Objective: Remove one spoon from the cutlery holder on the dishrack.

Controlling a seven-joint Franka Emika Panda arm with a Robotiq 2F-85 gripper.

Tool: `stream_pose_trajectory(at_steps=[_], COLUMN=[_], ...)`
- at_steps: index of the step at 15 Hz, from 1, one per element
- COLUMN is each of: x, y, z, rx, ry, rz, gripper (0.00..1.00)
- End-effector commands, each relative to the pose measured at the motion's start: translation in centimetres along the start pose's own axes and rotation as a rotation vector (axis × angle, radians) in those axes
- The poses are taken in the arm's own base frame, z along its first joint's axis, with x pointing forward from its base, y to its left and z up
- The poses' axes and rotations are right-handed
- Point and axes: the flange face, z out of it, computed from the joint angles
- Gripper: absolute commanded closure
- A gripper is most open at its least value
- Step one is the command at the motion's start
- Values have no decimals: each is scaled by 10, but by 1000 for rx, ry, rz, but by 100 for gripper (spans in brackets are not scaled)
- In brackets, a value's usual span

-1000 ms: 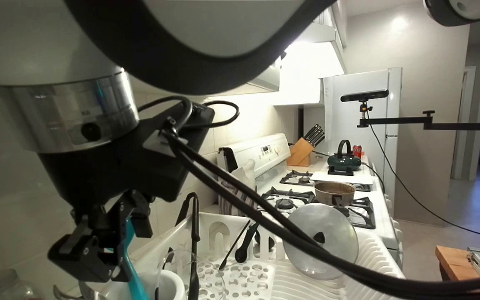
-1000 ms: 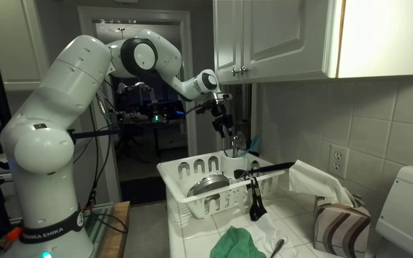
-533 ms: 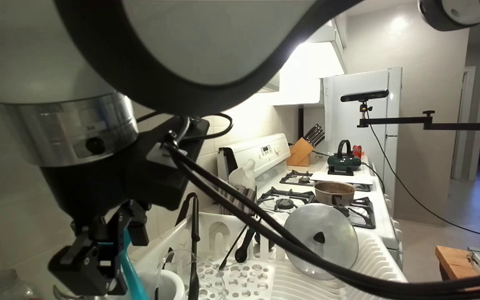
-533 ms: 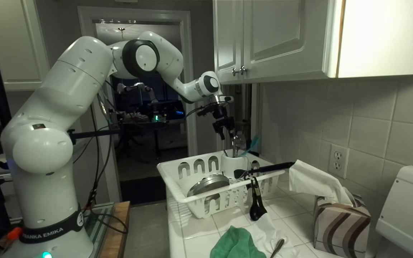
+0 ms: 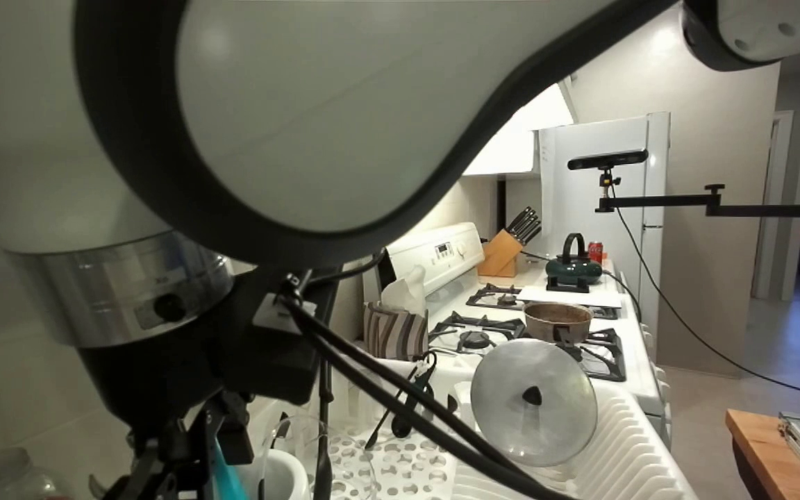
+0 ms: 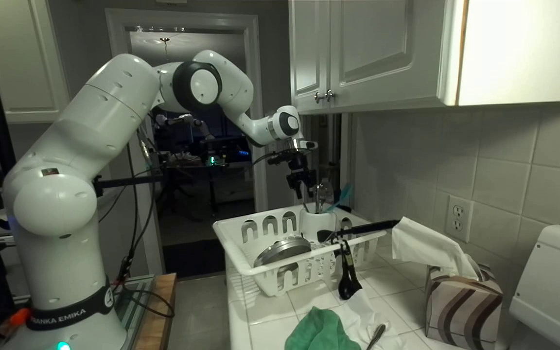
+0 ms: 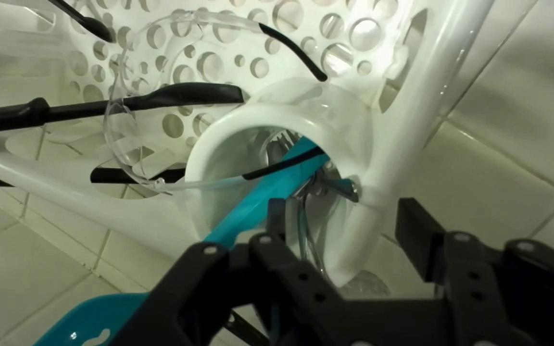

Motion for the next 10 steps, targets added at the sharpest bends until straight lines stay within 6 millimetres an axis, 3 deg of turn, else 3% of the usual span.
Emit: stream_pose_trajectory(at_steps=[1,10], x=[1,1], y=[4,9], z=[3,21], rx=[33,21], ry=[-27,-61], rz=[9,18], gripper=[38,34])
